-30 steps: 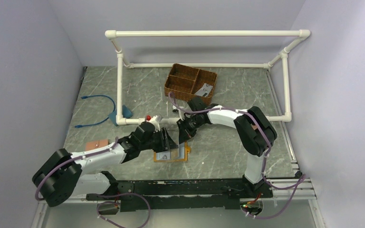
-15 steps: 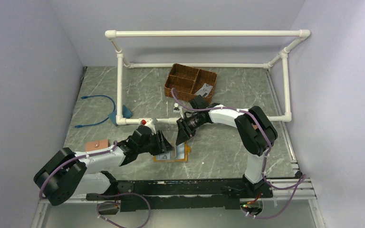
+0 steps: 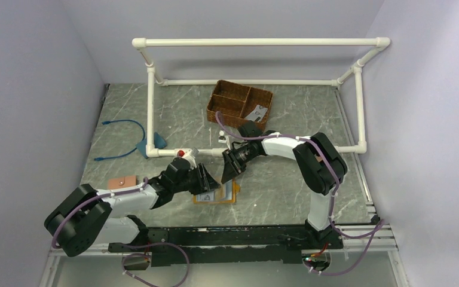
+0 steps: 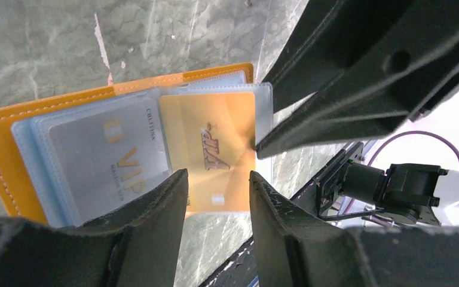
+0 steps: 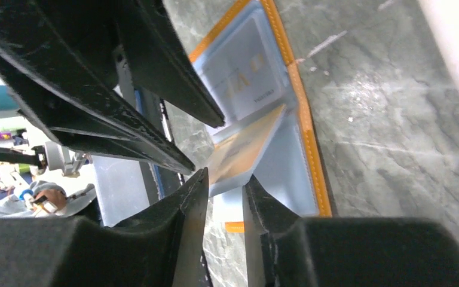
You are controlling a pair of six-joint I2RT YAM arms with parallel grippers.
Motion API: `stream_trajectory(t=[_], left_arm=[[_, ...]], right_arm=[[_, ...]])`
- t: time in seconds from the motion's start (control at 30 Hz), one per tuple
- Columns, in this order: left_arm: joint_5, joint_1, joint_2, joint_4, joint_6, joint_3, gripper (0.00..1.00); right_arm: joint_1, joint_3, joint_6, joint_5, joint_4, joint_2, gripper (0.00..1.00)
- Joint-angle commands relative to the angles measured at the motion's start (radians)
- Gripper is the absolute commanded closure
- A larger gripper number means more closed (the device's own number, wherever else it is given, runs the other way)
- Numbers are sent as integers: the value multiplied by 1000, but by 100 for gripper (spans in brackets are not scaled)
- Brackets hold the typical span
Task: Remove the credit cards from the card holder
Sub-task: Remove the credit card from the card holder.
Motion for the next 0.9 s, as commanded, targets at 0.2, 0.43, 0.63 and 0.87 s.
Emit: stream_trajectory(t=[0.2, 0.43, 0.63, 0.87], left_arm=[[-42, 23, -166, 50, -62, -98, 51], [-10, 36, -143, 197, -112, -162, 49], [11, 38, -103, 273, -105, -171, 49], [16, 38, -101, 287, -96, -170, 49]], right_arm=[[-14, 18, 25, 90, 1, 31, 100], [-38, 15, -31, -68, 6, 23, 100], [-53, 10, -59, -188, 13, 9, 100], [-61, 9, -76, -258, 13, 1, 100]])
